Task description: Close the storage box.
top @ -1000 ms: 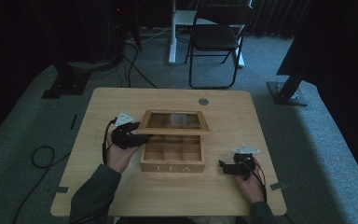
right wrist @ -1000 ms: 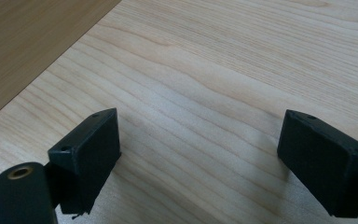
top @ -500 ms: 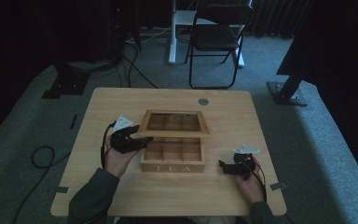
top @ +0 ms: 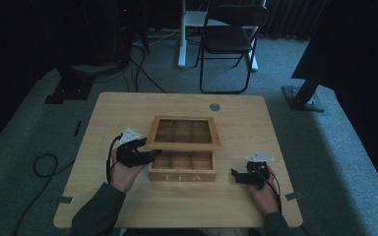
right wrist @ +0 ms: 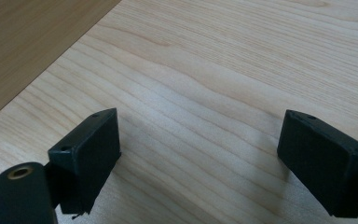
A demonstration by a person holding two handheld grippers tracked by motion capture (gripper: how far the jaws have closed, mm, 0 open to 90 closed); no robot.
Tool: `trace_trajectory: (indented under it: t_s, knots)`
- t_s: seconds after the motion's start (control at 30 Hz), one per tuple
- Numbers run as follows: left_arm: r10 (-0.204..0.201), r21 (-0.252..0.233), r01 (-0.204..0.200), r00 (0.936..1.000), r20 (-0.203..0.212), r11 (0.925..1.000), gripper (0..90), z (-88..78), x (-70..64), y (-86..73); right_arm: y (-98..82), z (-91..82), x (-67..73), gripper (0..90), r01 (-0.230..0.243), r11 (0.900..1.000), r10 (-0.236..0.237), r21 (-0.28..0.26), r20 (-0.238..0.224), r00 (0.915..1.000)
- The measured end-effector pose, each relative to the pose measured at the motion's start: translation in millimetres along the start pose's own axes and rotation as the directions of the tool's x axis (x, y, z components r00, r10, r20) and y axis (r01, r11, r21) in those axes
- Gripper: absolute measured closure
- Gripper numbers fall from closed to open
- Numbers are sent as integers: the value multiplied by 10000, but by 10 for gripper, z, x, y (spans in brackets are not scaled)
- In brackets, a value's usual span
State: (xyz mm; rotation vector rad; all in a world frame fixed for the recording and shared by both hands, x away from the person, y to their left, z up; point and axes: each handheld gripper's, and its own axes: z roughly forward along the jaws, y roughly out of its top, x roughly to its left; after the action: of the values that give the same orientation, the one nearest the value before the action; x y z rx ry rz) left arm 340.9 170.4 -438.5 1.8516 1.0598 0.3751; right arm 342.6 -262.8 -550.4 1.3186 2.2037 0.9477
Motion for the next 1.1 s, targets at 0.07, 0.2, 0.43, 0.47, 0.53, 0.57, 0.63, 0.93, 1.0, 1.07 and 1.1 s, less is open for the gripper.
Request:
trace_trajectory:
  t_s: [0.07, 0.2, 0.43, 0.47, 0.53, 0.57, 0.63, 0.93, 1.0, 1.07, 1.1]
  knots:
    - [-8, 6, 8, 10000, 9, 10000, 295, 0, -4, -14, 0, 0, -1, 126, 15, 10000, -15, -9, 4, 10000]
    - [48, 14, -48, 10000, 4, 10000, 295, -7, -20, -37, 0, 0, 0, 126, 5, 10000, -5, -2, 2, 10000]
    - [80, 59, -80, 10000, -41, 10000, 296, -4, -36, -84, 0, -1, 2, 126, -25, 10000, 25, 10, -6, 10000]
    - [102, 66, -101, 9999, -46, 9999, 296, -3, -36, -91, 0, -1, 2, 126, -24, 10000, 24, 11, -7, 10000]
    - [51, 101, -51, 10000, -28, 9999, 297, 2, -39, -108, 0, -1, 1, 126, -20, 10000, 20, 13, -6, 10000]
    - [74, 129, -74, 10000, -34, 9999, 297, 3, -38, -117, 0, -1, 1, 126, -17, 10000, 17, 13, -5, 10000]
    - [59, 162, -58, 10000, -22, 9999, 297, 8, -40, -136, 0, -1, 1, 126, -13, 10000, 13, 9, -5, 10000]
    - [143, 173, -142, 9999, -90, 9998, 304, 22, -66, -196, 0, -1, 1, 126, -14, 10000, 14, 10, -6, 10000]
    - [187, 222, -185, 9998, -111, 9996, 304, 26, -70, -210, 0, -1, 1, 126, -23, 10000, 23, 7, -6, 10000]
    - [183, 262, -181, 9998, -112, 9995, 305, 31, -75, -222, 0, -1, 1, 126, -18, 10000, 18, 8, -5, 10000]
    - [175, 269, -172, 9998, -125, 9995, 305, 32, -78, -228, 0, -1, 1, 126, -15, 10000, 15, 10, -5, 10000]
